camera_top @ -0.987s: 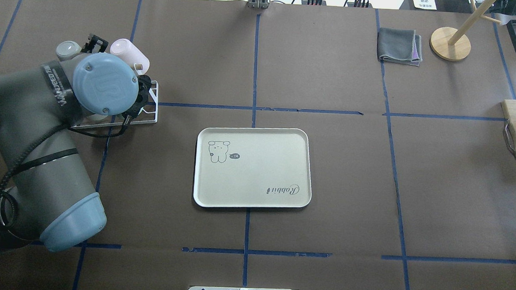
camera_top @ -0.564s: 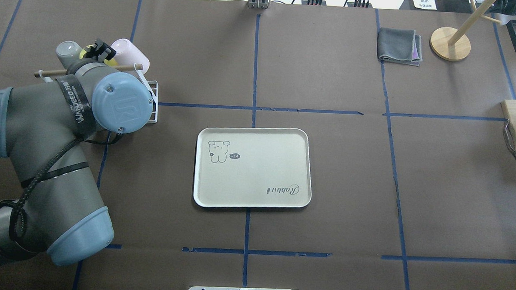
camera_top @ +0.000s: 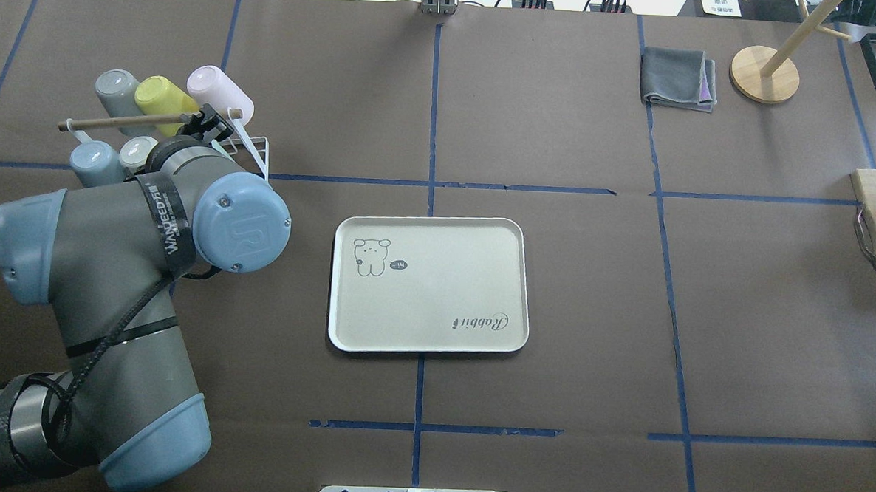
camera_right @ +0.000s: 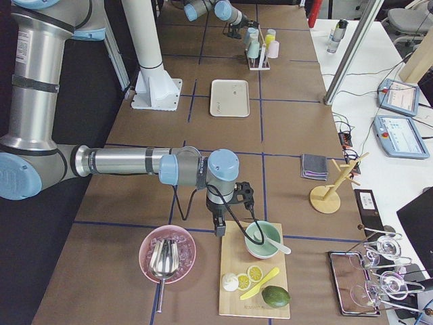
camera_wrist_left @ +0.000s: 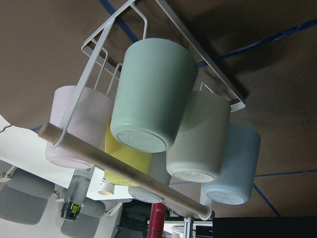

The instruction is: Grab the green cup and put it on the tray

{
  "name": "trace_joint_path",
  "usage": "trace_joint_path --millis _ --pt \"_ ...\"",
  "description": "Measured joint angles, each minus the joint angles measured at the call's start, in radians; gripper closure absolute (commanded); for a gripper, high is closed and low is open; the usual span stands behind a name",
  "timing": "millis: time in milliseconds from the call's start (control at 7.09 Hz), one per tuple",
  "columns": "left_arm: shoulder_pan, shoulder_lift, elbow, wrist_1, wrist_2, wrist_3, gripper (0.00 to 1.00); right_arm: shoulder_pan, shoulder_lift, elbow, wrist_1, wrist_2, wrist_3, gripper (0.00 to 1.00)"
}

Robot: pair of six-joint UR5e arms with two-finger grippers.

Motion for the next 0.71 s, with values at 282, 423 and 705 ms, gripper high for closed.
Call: trace_joint_path --millis 282,423,705 --pt "0.028 0.0 0.037 -0.008 0.048 0.01 0.0 0.0 -0.001 0.0 0.0 0.0 0.0 0.0" --pt "0.031 0.0 0.064 -0.029 0.057 0.008 0.0 0.0 -0.001 -0.001 0.0 0.0 0.0 0.0" --pt "0.032 0.0 0.145 -0.128 0.083 0.007 0.0 0.0 -0.001 -0.001 0.0 0.0 0.0 0.0"
